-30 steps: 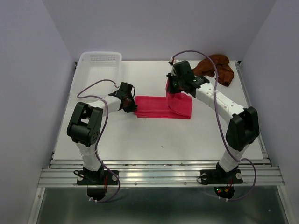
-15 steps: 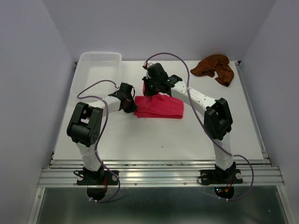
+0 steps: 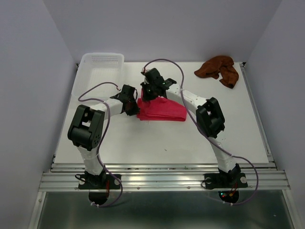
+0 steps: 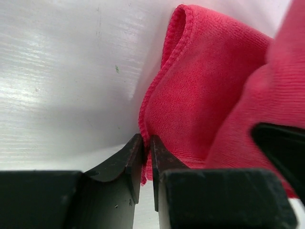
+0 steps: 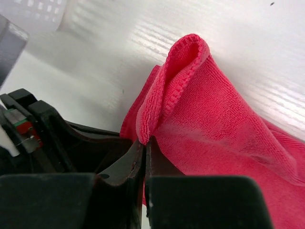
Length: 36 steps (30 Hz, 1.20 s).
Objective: Roll the towels
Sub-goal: Fold the towel
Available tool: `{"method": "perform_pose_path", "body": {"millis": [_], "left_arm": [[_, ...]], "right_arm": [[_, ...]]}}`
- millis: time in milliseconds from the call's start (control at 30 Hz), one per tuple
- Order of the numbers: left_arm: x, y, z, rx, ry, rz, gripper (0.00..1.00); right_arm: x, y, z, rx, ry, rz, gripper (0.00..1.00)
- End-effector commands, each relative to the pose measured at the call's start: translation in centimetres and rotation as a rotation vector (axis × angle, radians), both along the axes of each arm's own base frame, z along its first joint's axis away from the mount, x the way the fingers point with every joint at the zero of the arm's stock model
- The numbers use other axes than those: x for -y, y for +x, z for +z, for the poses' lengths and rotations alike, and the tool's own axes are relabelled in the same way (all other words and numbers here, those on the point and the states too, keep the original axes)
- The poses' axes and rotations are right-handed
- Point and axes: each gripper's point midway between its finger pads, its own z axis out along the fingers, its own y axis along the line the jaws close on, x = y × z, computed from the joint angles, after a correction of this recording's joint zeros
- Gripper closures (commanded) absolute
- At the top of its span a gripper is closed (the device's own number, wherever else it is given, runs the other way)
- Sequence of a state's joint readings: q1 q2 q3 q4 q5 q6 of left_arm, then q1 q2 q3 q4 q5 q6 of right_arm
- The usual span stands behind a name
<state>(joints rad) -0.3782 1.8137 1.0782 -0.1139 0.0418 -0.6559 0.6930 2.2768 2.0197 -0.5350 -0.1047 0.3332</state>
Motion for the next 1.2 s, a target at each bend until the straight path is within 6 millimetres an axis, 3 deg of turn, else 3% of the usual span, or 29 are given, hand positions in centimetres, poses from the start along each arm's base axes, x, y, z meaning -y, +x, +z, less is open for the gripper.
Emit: {"method": "perform_pose_path", "body": {"millis": [0,67,167,200,233,300,367,433,467,533,567,600,667,767,800,833,867,933,967,1000,1067,1167], "left_arm": [[-0.2,0.3,2.6,0.057,-0.01,0.02,0.75],[-0.2,0.3,2.6,0.055,-0.011,0.02,0.74],[-0.4,0.2,2.7,0.053,-0.007,0.032,0.73],[-0.4,0.1,3.4,0.062,-0.014,0.038,0.72],[-0.4,0.2,3.9,0.076,-0.021,0.043,0.71],[-1.3,0.0,4.8,0.101,0.001,0.079,0.62],[-2.0,0.0,5.6,0.117,0.019,0.104,0.5],[-2.6,-0.5,6.8,0.132,0.029,0.12,0.48],[-3.0,-0.8,7.1,0.136,0.042,0.136,0.42],[-3.5,-1.7,8.1,0.149,0.039,0.149,0.39],[-3.7,-1.9,8.4,0.153,0.038,0.163,0.3],[-4.1,-2.4,9.2,0.161,0.037,0.169,0.26],[-4.1,-3.0,9.5,0.168,0.029,0.163,0.13],[-2.8,-3.1,11.3,0.216,-0.024,0.101,0.02],[-2.4,-2.8,11.9,0.234,-0.04,0.09,0.01],[-1.7,-2.6,12.4,0.251,-0.045,0.062,0.01],[-0.1,-2.3,13.7,0.283,-0.057,0.024,0.01],[1.7,-1.7,14.2,0.296,-0.06,-0.02,0.01],[3.5,-1.4,15.5,0.326,-0.076,-0.075,0.01],[4.4,-0.9,14.6,0.306,-0.072,-0.095,0.01],[5.9,0.2,15.0,0.312,-0.088,-0.13,0.01],[7.3,1.2,13.0,0.262,-0.096,-0.159,0.01]], "right_arm": [[-3.0,-0.3,1.7,0.013,0.103,0.071,0.97],[-3.3,-0.5,1.3,0.002,0.112,0.084,0.96],[-3.2,-0.7,0.6,-0.018,0.108,0.078,0.77],[-3.2,-0.8,0.4,-0.022,0.106,0.079,0.65],[-3.2,-0.9,0.5,-0.023,0.109,0.078,0.59],[-3.2,-0.9,0.9,-0.021,0.116,0.081,0.41],[-3.2,-1.0,2.1,-0.012,0.131,0.07,0.29],[-3.1,-1.1,3.7,0.011,0.146,0.084,0.01],[-3.0,-1.3,4.2,0.018,0.15,0.085,0.0],[-2.6,-1.3,5.0,0.033,0.147,0.074,0.0],[-2.1,-1.3,6.3,0.065,0.147,0.064,0.0],[-1.6,-1.4,6.3,0.068,0.135,0.053,0.0],[0.1,-0.9,7.9,0.094,0.136,-0.001,0.0],[3.5,-0.4,7.4,0.057,0.128,-0.093,0.0],[4.7,-0.4,8.4,0.066,0.139,-0.116,0.0],[5.7,-0.4,8.4,0.058,0.136,-0.141,0.0],[7.7,-0.5,6.7,0.024,0.112,-0.176,0.0],[9.6,-0.6,7.0,0.028,0.113,-0.208,0.0],[11.3,-0.8,5.5,-0.002,0.093,-0.236,0.0],[12.0,-0.7,5.2,-0.006,0.096,-0.246,0.0],[13.2,-1.0,4.1,-0.04,0.106,-0.253,0.0],[14.6,0.1,2.6,-0.058,0.112,-0.259,0.0]]}}
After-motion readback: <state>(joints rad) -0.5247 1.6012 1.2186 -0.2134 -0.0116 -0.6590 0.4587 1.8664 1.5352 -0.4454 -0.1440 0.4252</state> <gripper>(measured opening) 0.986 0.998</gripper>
